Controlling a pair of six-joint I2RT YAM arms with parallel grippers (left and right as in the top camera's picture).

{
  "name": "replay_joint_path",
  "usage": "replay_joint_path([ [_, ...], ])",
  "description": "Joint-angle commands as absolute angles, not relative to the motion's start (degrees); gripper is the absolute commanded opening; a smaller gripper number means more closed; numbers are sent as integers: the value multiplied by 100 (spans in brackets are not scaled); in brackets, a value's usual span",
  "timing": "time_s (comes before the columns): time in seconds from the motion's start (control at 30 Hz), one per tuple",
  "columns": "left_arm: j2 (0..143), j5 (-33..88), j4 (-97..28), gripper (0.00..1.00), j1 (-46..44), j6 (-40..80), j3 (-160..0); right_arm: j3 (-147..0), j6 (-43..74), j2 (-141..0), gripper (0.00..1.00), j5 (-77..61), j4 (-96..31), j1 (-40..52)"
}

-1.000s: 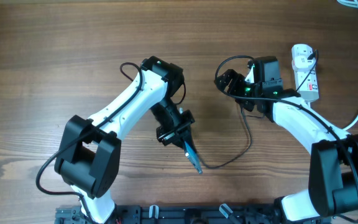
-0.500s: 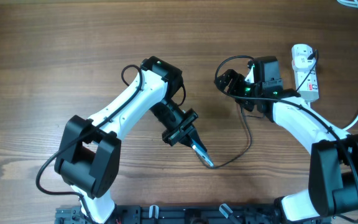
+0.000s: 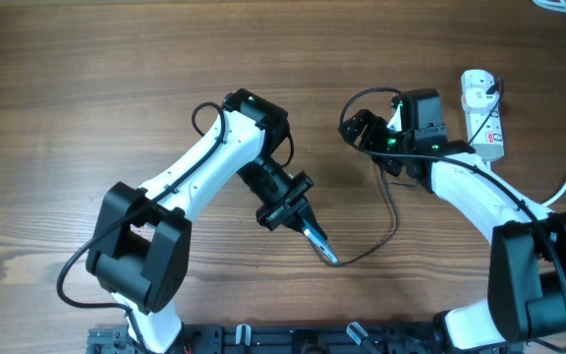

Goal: Plug charger to phone and switch on socket

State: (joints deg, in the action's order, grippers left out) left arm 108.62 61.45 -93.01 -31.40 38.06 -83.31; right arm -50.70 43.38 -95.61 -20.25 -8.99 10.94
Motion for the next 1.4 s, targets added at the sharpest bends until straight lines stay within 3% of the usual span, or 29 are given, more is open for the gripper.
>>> replay_joint_path([
  [0.0, 10665, 6407, -9327, 4, -3155, 3865, -8348, -5059, 4241, -9581, 100, -1885, -886, 1100],
  [0.97, 10665, 6685, -9330, 4, -3111, 3865, -8348, -5059, 4241, -9581, 100, -1885, -886, 1100],
  [1.07, 10665, 6617, -8831, 4, -2967, 3863, -8348, -5059, 4241, -9581, 100, -1885, -886, 1100],
  [1.13, 10665, 6069, -8176, 4, -2888, 3865, -8348, -5059, 4244, -9581, 100, -1885, -886, 1100],
  [1.27, 10665, 3011, -6311, 4, -2788, 3859, -8348, -5059, 4241, -9581, 100, -1885, -886, 1100],
  [1.37, 10665, 1723, -5472, 4, -2589, 3769, -8348, -5059, 4241, -9581, 100, -1885, -886, 1100],
])
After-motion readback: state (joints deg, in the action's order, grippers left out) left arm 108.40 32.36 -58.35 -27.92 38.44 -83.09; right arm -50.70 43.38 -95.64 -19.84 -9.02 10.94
